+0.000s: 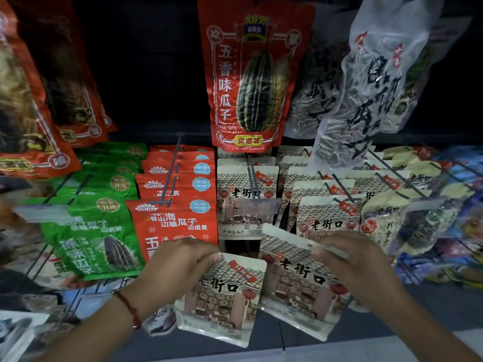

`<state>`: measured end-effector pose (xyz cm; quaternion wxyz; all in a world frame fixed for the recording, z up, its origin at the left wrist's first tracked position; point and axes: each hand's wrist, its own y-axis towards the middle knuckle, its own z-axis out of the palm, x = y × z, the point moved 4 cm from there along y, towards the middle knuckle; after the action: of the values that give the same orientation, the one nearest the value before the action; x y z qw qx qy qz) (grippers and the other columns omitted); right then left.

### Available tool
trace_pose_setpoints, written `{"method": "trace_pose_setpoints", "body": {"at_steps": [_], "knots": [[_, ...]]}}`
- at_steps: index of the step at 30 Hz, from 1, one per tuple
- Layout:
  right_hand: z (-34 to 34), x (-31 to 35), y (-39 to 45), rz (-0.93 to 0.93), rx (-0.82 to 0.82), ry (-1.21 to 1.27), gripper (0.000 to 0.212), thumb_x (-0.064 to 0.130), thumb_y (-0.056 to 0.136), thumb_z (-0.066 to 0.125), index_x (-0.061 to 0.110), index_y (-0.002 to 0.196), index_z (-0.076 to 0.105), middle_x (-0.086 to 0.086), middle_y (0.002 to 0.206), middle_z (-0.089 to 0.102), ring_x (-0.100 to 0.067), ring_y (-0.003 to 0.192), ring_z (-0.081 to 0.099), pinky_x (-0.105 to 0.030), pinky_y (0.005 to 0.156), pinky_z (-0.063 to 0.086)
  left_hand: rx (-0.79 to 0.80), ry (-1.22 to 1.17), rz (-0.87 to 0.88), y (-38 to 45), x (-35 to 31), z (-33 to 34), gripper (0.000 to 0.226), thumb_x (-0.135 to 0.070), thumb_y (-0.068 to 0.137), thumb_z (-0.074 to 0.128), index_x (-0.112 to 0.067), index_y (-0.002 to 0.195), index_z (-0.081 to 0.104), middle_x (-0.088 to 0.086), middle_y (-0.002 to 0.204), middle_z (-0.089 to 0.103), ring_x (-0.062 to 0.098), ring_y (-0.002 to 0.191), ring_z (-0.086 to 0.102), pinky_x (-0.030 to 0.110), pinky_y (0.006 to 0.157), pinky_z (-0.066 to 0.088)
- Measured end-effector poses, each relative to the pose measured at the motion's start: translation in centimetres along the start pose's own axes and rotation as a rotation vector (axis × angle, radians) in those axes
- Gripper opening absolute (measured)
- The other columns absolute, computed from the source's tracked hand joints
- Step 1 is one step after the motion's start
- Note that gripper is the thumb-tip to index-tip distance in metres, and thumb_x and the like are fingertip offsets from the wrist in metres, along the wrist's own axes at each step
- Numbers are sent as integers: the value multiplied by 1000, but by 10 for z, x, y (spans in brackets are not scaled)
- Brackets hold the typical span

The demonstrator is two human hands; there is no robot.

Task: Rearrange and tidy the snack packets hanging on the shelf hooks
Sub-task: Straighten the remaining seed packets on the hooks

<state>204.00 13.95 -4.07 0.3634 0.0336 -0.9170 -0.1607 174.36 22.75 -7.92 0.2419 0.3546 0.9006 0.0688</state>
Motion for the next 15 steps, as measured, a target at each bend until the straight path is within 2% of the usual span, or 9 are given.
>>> {"method": "trace_pose_setpoints", "body": {"at_steps": [2, 4, 6, 8, 11, 13, 15], "knots": [[-20, 3, -9, 9, -44, 10, 26, 68, 75, 56, 52, 94, 67, 27, 101, 65, 0, 93, 61, -21, 72, 48, -2, -94, -78, 4, 3, 4, 37, -60, 94, 46, -36, 98, 73, -24, 81, 69, -6, 70, 62, 23, 64, 53], [-38, 3, -16, 25, -82, 48, 8, 59, 80, 67, 60, 88, 67, 30, 100, 65, 4, 94, 61, -18, 72, 47, 1, -172, -148, 9, 7, 9, 37, -61, 88, 49, -37, 103, 74, -22, 90, 73, -4, 75, 66, 26, 69, 56], [-54, 6, -23, 9, -114, 55, 17, 43, 80, 73, 58, 86, 68, 25, 94, 67, 1, 87, 63, -13, 66, 46, 5, -223, -192, 16, 8, 13, 37, -60, 86, 51, -37, 103, 74, -22, 96, 73, -6, 81, 67, 25, 74, 57], [-67, 11, -27, -17, -145, 30, 13, 47, 80, 74, 55, 89, 68, 20, 91, 67, -2, 83, 63, -11, 64, 45, 14, -240, -214, 25, 7, 15, 33, -57, 88, 53, -36, 103, 74, -22, 98, 73, -7, 83, 65, 25, 76, 56], [-76, 17, -32, -47, -171, -9, 14, 50, 80, 72, 54, 93, 67, 19, 90, 66, -4, 81, 63, -14, 64, 44, 56, -254, -238, 41, 13, 23, 22, -46, 95, 55, -37, 104, 72, -14, 81, 72, 2, 64, 62, 31, 63, 55], [-76, 16, -35, -58, -170, -50, 13, 49, 81, 71, 54, 92, 67, 16, 85, 65, -6, 77, 62, -17, 62, 42, 66, -258, -264, 52, 18, 28, 20, -43, 97, 53, -37, 104, 71, -9, 67, 67, 3, 50, 54, 26, 50, 47], [-75, 17, -37, -51, -154, -52, 14, 55, 80, 62, 51, 93, 67, 15, 82, 63, -8, 76, 60, -19, 62, 42, 55, -256, -276, 64, 18, 29, 21, -39, 98, 53, -30, 104, 71, -6, 61, 63, 1, 43, 49, 18, 44, 38]]}}
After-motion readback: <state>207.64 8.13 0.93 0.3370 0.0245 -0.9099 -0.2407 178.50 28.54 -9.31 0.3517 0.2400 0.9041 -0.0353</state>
